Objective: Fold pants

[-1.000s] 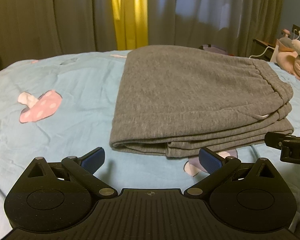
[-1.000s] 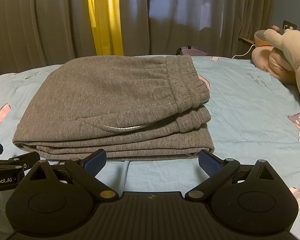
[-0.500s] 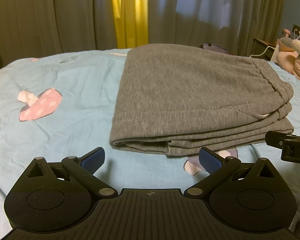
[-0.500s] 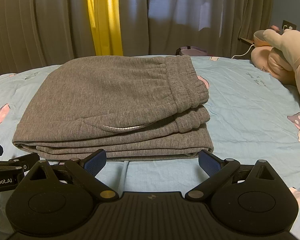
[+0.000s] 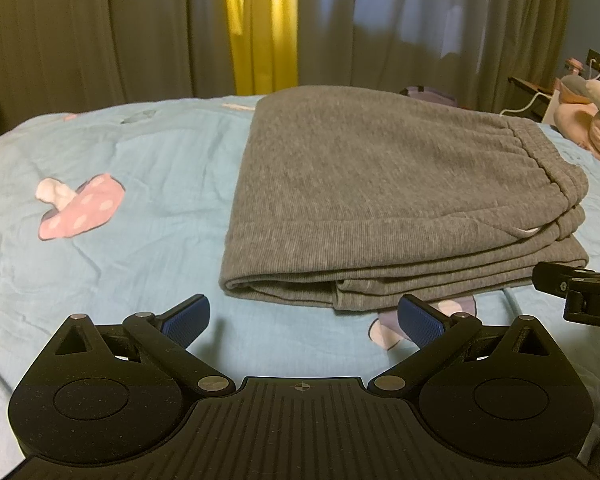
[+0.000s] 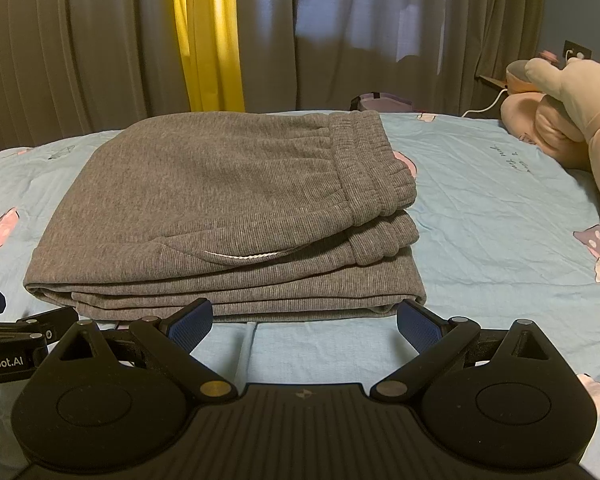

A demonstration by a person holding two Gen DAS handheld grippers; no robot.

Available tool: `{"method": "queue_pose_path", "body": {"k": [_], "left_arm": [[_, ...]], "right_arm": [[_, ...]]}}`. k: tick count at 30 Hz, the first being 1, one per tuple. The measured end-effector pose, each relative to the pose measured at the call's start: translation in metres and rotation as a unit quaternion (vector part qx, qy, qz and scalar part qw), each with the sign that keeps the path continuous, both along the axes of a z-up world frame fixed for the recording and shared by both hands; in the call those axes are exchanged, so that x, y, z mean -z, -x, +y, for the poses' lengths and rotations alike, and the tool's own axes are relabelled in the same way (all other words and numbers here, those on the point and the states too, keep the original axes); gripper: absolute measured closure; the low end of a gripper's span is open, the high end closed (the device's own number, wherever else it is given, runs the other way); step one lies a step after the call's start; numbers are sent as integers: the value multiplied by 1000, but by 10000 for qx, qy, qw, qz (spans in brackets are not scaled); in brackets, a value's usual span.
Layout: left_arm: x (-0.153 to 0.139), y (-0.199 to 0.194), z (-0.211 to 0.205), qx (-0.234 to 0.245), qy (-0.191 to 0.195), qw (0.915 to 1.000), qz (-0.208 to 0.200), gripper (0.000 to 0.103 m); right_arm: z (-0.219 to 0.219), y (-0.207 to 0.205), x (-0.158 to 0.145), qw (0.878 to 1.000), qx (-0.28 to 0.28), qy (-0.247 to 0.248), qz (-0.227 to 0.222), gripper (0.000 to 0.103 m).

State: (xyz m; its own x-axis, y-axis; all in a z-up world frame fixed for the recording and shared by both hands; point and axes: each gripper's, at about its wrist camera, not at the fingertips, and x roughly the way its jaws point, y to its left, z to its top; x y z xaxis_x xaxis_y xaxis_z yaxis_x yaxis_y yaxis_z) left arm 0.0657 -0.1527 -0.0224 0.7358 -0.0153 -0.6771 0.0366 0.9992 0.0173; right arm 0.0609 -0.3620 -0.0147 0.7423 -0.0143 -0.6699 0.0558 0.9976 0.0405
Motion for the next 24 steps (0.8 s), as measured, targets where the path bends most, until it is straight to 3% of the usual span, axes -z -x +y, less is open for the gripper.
{"method": "queue_pose_path", "body": {"k": [24], "left_arm": [[0,1,1,-5,35,10000,5,0]], "right_arm": [[0,0,0,10000,19,-11,3,4]]}}
